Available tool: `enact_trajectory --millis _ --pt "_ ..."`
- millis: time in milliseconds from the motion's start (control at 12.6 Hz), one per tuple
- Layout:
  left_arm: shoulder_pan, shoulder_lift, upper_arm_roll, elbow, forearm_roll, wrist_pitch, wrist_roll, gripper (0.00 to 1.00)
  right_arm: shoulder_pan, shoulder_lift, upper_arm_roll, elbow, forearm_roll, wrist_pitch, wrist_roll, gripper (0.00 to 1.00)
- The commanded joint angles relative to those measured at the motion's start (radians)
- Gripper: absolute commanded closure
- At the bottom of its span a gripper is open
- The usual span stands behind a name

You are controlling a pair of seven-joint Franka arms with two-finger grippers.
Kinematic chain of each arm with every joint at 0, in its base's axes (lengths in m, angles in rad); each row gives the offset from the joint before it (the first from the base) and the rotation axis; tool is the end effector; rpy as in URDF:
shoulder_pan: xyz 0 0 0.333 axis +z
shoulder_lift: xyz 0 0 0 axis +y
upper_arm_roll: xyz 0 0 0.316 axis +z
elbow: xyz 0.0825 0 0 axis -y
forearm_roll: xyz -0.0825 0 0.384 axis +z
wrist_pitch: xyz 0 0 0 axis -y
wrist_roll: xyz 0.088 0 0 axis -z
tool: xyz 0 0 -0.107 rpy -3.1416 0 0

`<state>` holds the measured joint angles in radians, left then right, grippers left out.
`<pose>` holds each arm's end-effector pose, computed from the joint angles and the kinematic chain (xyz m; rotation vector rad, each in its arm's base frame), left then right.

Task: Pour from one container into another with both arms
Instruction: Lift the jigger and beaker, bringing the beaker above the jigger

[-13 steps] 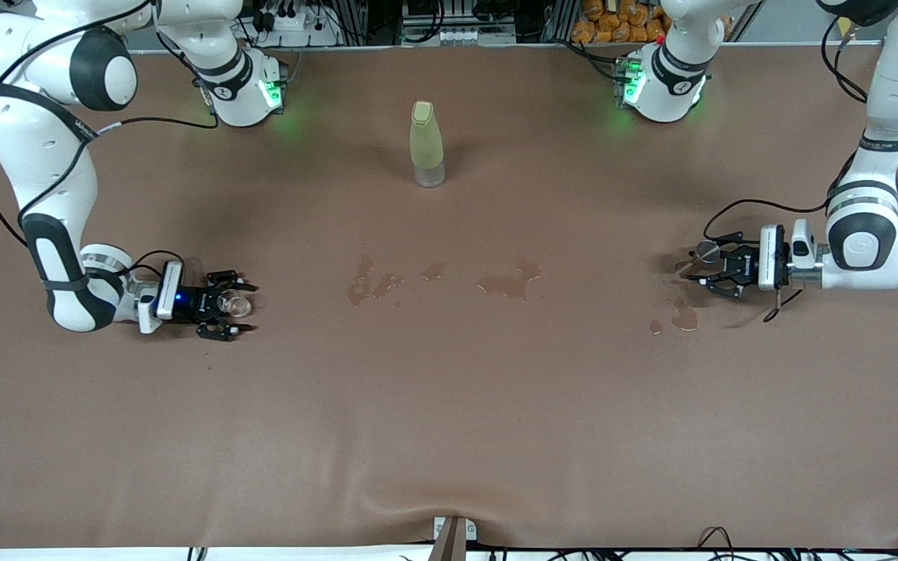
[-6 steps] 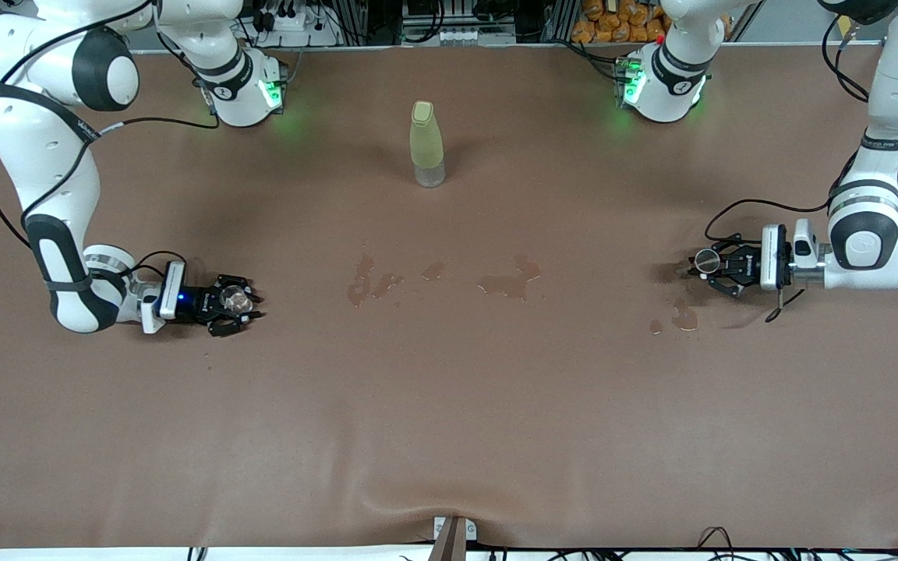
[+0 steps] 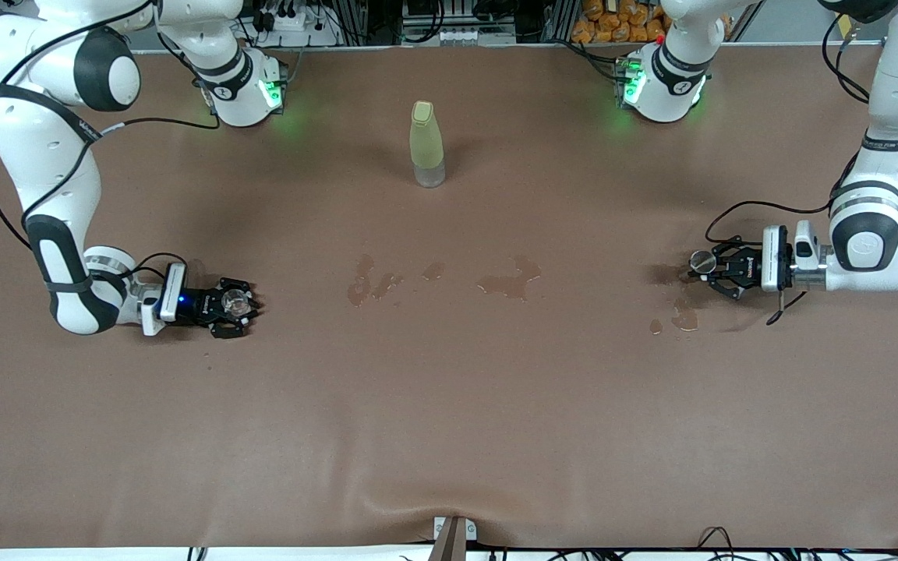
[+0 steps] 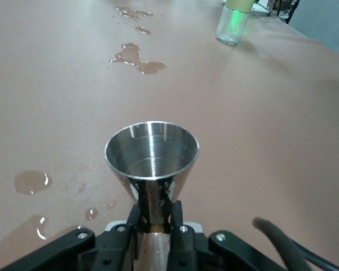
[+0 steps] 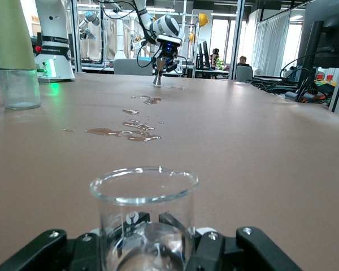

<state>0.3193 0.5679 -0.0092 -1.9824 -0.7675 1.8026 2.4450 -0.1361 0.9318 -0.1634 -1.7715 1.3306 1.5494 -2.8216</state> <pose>0.5258 0.1072 0.1573 1.5296 -1.6571 0.6076 0.5561 -0.0618 0.0461 -1.3190 -1.4284 -1.1586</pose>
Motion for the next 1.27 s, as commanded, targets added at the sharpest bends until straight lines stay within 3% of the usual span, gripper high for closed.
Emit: enact_trajectory --millis 0,159,635,873,1190 --pt "0.004 -0.049 -0.049 0.002 -0.021 -0.002 0.015 1.00 0.012 -0.045 -0.011 -0.025 0.004 -0.006 -0.181 0.99" --pt "0.006 -0.049 -0.109 0.036 -0.036 -0.002 0.011 1.00 0.012 -0.083 -0.011 -0.025 -0.027 -0.017 -0.093 1.00" --pt "-0.031 -0.033 -0.253 0.080 -0.263 0.012 0.000 1.00 0.015 -0.194 -0.011 -0.029 -0.047 -0.201 0.042 1.00" --pt "-0.153 -0.031 -0.255 0.080 -0.424 0.085 -0.003 1.00 0.010 -0.318 -0.011 -0.055 -0.102 -0.256 0.187 1.00" --pt "-0.308 0.004 -0.255 0.094 -0.610 0.182 0.002 1.00 0.020 -0.459 -0.011 -0.147 -0.100 -0.279 0.301 1.00"
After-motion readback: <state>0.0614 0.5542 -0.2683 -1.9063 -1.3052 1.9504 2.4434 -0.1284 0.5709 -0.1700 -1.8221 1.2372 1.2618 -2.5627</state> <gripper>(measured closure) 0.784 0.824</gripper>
